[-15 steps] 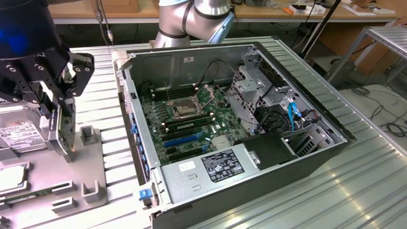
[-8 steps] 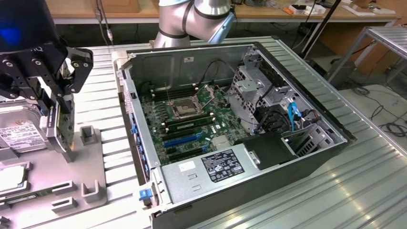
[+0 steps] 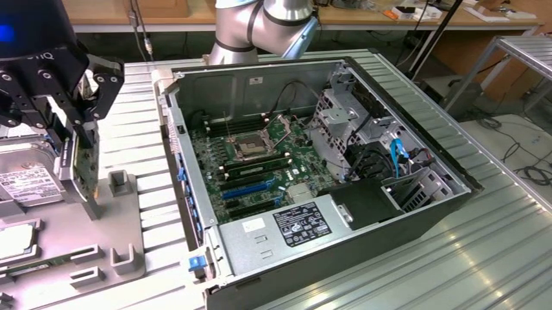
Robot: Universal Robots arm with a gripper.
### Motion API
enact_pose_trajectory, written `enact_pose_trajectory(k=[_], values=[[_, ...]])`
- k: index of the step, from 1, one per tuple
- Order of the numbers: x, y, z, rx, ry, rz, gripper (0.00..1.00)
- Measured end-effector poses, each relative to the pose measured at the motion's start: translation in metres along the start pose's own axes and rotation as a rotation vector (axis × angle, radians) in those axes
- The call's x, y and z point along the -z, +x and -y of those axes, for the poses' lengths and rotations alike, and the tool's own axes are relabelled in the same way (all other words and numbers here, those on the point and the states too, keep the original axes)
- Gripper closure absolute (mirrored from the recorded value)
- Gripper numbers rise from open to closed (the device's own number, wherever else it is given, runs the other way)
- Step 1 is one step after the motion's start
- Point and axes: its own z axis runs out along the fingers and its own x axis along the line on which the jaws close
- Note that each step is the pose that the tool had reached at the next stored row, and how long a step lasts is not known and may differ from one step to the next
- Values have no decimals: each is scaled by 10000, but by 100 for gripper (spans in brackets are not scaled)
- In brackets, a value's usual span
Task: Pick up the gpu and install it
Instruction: 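Pick up the gpu and move the gpu toward the slot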
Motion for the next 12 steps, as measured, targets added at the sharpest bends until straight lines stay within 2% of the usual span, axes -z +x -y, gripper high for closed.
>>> enact_pose_trajectory(k=[12], values=[[190,-4,-9,1,0,0,73]])
